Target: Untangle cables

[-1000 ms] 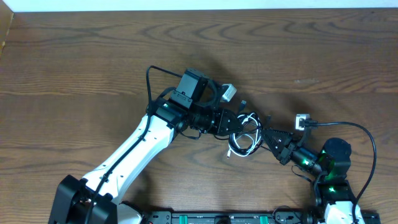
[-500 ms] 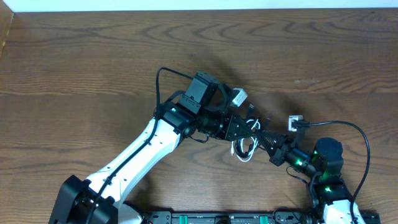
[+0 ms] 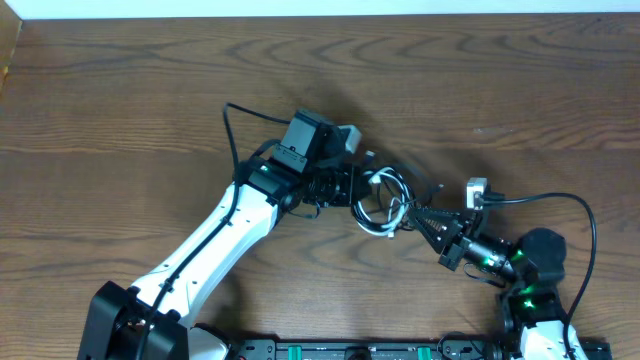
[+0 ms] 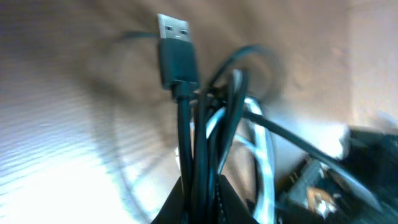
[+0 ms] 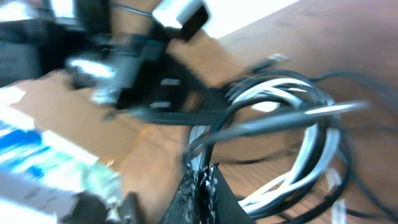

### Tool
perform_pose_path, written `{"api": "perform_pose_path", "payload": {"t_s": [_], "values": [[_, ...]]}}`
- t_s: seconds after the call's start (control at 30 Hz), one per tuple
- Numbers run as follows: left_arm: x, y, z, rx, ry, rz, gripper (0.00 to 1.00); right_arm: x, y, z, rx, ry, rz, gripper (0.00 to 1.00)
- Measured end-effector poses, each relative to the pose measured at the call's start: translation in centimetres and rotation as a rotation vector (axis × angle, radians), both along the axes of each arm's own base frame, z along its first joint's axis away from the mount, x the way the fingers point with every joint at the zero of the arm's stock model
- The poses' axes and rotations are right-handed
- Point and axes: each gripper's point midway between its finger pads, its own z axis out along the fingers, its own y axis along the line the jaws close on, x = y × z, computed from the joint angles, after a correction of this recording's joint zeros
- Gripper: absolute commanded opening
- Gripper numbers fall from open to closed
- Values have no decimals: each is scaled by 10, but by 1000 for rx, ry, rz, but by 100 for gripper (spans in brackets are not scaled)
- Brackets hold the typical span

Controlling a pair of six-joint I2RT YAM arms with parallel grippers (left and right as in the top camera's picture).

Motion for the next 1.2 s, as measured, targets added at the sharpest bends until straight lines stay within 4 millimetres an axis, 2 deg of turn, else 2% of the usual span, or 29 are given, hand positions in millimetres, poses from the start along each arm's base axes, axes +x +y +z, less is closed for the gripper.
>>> {"api": "perform_pose_path", "payload": {"t_s": [0.2, 0.4, 0.57, 0.67, 0.73, 0.87, 1.0, 1.03, 1.1, 1.2], "values": [[14, 19, -10, 88, 7, 140, 8, -10, -4, 36, 52, -142, 57, 1], [15, 41, -24, 196, 33, 222, 8, -14, -22, 72, 78, -308, 16, 1], [10, 70, -38, 332, 84, 347, 8, -11, -35, 81, 95, -313, -33, 1], [12, 76, -40, 357, 82, 391, 8, -8, -37, 75, 105, -250, -36, 16], [16, 73, -37, 339, 68, 385, 8, -4, -36, 63, 106, -167, -29, 21], [20, 43, -23, 203, 15, 246, 8, 7, -38, 18, 91, 65, -48, 31], [7, 15, -9, 75, -15, 46, 8, 15, -45, -29, 56, 260, -137, 35], [3, 11, -7, 56, -20, 5, 8, 16, -47, -35, 45, 279, -160, 34], [-2, 7, -4, 32, -29, -46, 8, 20, -51, -40, 29, 278, -190, 34], [-4, 3, -1, 9, -44, -88, 8, 22, -51, -33, 32, 244, -196, 35]]}}
